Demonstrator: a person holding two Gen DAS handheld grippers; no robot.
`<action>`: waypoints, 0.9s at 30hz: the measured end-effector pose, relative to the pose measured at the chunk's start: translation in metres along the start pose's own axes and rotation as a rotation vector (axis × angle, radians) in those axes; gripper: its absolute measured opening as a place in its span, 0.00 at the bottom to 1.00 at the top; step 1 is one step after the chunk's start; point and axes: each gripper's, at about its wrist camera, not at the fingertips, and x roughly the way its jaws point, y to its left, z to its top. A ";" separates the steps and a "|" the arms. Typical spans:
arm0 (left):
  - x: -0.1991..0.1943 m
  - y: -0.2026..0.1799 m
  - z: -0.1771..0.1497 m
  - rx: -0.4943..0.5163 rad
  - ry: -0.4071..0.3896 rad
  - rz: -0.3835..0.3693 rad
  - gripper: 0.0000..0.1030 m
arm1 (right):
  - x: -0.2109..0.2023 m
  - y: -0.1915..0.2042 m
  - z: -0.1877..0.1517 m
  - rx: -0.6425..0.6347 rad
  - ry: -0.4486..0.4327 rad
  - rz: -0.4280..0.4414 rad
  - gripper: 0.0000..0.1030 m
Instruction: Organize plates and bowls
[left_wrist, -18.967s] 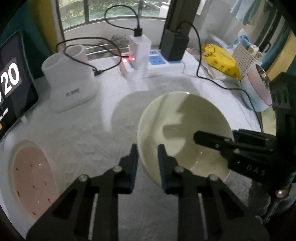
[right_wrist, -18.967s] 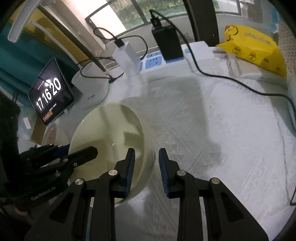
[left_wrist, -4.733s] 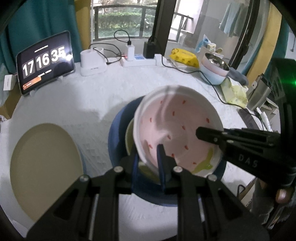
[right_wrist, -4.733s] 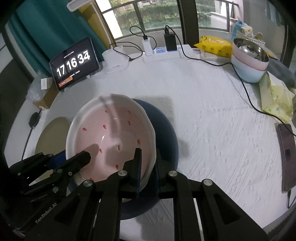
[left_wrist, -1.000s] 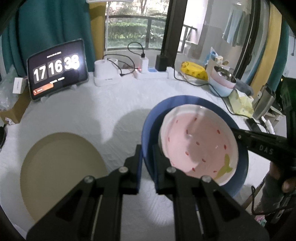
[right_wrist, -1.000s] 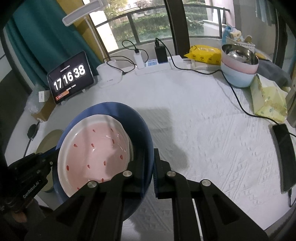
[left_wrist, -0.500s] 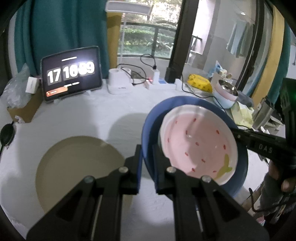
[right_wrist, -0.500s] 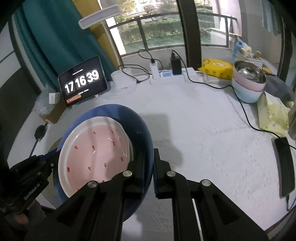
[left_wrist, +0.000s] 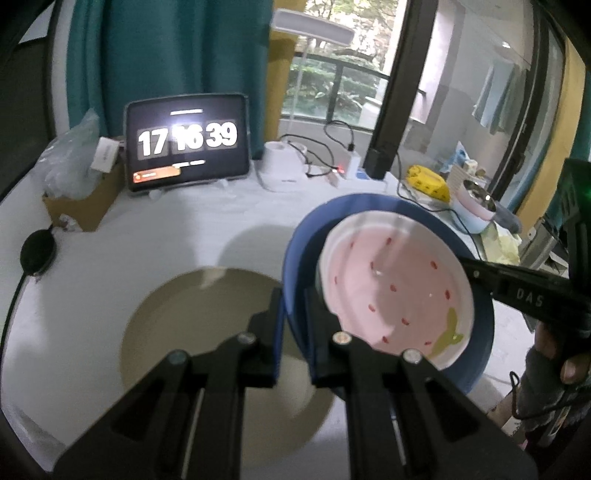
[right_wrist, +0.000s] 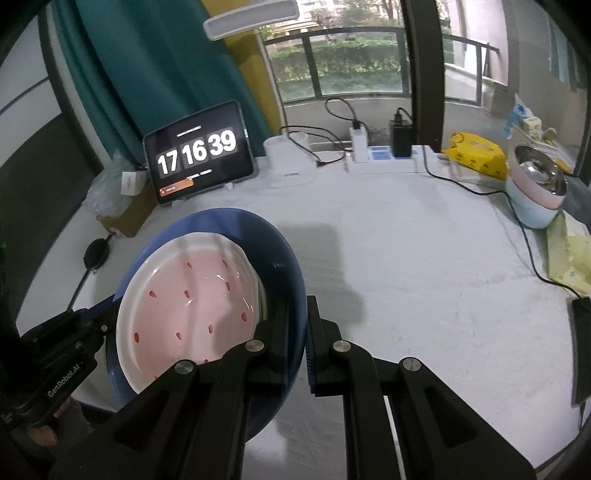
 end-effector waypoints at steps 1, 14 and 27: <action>-0.001 0.005 0.000 -0.003 -0.003 0.005 0.08 | 0.002 0.004 0.001 -0.005 0.001 0.001 0.11; 0.000 0.053 0.000 -0.068 0.004 0.049 0.08 | 0.037 0.048 0.012 -0.064 0.046 0.035 0.11; -0.002 0.086 -0.006 -0.112 0.025 0.099 0.08 | 0.070 0.077 0.012 -0.095 0.107 0.069 0.11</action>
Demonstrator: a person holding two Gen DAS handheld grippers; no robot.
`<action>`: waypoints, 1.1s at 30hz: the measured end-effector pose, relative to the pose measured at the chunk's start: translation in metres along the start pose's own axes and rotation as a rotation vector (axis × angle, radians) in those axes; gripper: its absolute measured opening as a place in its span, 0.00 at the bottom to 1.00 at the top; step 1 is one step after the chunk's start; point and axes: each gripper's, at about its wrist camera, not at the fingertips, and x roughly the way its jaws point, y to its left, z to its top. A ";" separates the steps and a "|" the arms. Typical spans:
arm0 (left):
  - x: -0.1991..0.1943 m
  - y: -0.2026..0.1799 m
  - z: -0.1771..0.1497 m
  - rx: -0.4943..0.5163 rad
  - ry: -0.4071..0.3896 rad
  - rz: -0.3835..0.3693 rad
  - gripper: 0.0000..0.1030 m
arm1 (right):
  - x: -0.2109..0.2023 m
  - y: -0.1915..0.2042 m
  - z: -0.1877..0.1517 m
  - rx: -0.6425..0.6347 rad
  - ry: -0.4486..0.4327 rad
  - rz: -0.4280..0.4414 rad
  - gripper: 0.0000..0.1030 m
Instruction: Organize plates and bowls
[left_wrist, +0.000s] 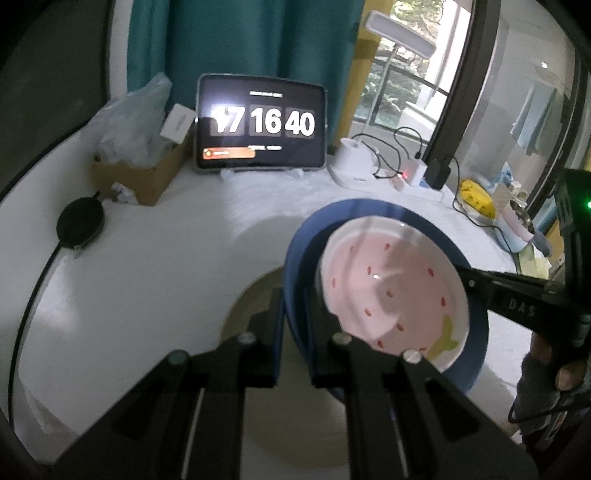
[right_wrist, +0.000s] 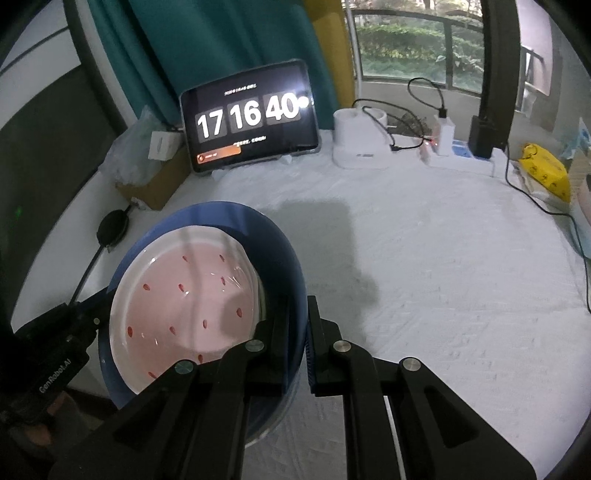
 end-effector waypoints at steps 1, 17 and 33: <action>0.000 0.002 -0.001 -0.001 0.002 0.003 0.08 | 0.002 0.001 0.000 -0.001 0.004 0.002 0.11; 0.003 0.005 -0.001 0.012 0.007 0.025 0.10 | 0.019 0.002 -0.004 -0.006 0.040 -0.006 0.12; -0.009 0.004 -0.012 0.000 -0.041 0.094 0.27 | 0.004 -0.004 -0.010 -0.005 0.010 -0.034 0.28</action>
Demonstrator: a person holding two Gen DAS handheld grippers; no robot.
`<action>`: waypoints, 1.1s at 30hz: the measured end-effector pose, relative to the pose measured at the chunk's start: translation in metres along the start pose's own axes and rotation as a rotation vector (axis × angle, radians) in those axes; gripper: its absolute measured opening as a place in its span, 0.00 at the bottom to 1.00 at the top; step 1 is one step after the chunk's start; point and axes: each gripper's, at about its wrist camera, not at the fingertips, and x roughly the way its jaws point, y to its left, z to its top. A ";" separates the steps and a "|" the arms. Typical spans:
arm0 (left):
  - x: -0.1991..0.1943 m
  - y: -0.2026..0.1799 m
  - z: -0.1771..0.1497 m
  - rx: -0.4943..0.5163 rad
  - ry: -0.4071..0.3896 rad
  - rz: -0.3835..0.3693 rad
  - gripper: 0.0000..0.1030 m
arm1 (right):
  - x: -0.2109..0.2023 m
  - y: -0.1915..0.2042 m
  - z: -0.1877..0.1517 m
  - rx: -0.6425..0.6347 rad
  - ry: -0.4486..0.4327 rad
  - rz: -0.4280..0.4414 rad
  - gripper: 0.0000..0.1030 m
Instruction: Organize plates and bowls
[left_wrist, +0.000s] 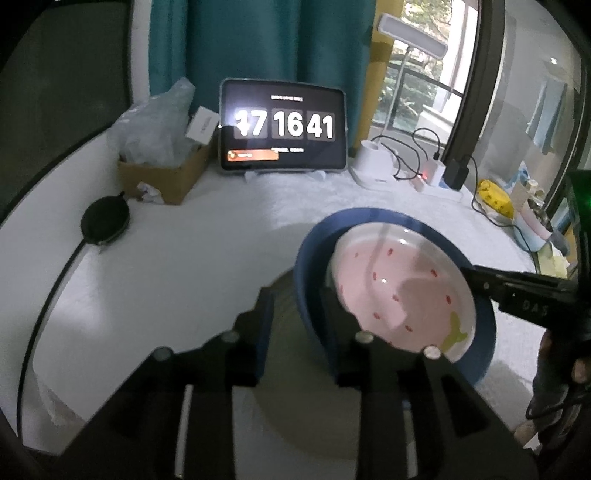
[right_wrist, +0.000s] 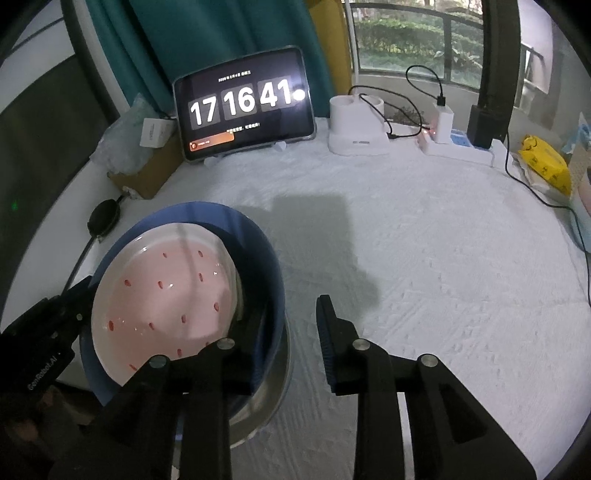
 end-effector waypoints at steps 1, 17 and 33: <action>-0.003 0.000 -0.001 -0.003 -0.005 0.005 0.27 | -0.002 0.000 0.000 -0.002 -0.005 -0.003 0.28; -0.056 -0.010 -0.010 -0.005 -0.126 0.022 0.48 | -0.051 -0.006 -0.020 -0.014 -0.099 -0.053 0.32; -0.105 -0.057 -0.016 0.100 -0.255 -0.073 0.89 | -0.110 -0.021 -0.046 -0.023 -0.228 -0.105 0.46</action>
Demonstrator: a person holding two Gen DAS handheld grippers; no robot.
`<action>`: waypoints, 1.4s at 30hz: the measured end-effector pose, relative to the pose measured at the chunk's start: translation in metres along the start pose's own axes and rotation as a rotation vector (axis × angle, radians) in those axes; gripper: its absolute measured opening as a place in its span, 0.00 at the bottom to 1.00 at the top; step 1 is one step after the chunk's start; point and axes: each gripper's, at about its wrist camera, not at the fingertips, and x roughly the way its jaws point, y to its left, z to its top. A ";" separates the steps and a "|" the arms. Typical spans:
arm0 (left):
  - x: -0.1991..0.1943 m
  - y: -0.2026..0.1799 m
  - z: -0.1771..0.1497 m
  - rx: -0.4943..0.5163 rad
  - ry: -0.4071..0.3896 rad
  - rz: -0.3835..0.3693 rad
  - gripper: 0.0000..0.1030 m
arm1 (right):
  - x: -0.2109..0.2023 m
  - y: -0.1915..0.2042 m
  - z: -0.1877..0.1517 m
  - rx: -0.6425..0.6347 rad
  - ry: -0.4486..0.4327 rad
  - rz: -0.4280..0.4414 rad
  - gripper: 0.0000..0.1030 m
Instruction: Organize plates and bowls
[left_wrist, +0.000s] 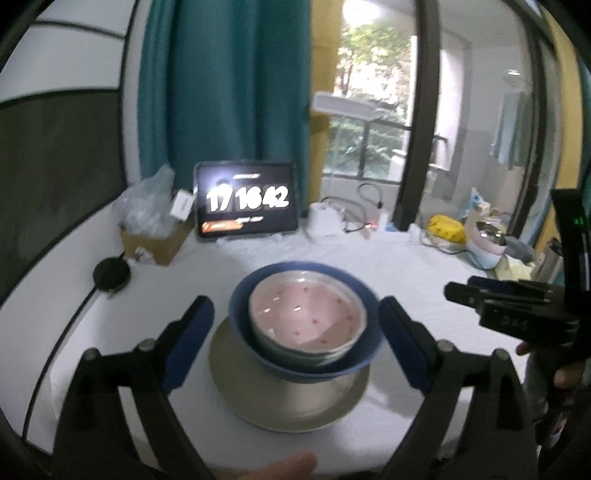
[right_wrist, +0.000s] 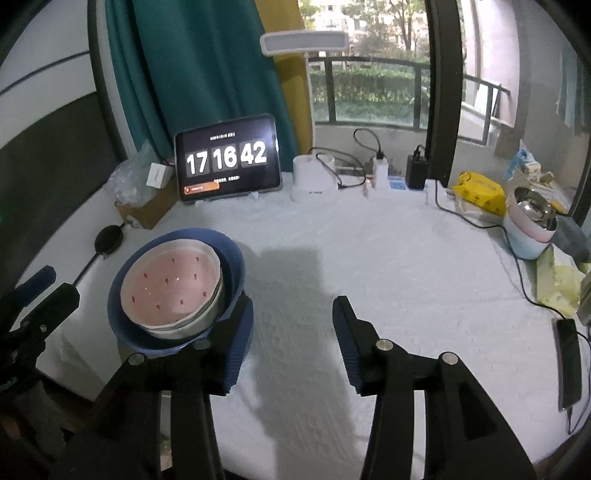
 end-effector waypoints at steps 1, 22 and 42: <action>-0.004 -0.005 0.001 0.009 -0.013 -0.010 0.89 | -0.004 0.000 -0.001 -0.005 -0.012 -0.007 0.46; -0.054 -0.056 0.009 0.091 -0.171 0.005 0.89 | -0.105 -0.020 -0.017 -0.028 -0.256 -0.125 0.55; -0.092 -0.040 0.027 0.044 -0.258 0.066 0.89 | -0.159 -0.032 -0.022 0.025 -0.371 -0.184 0.57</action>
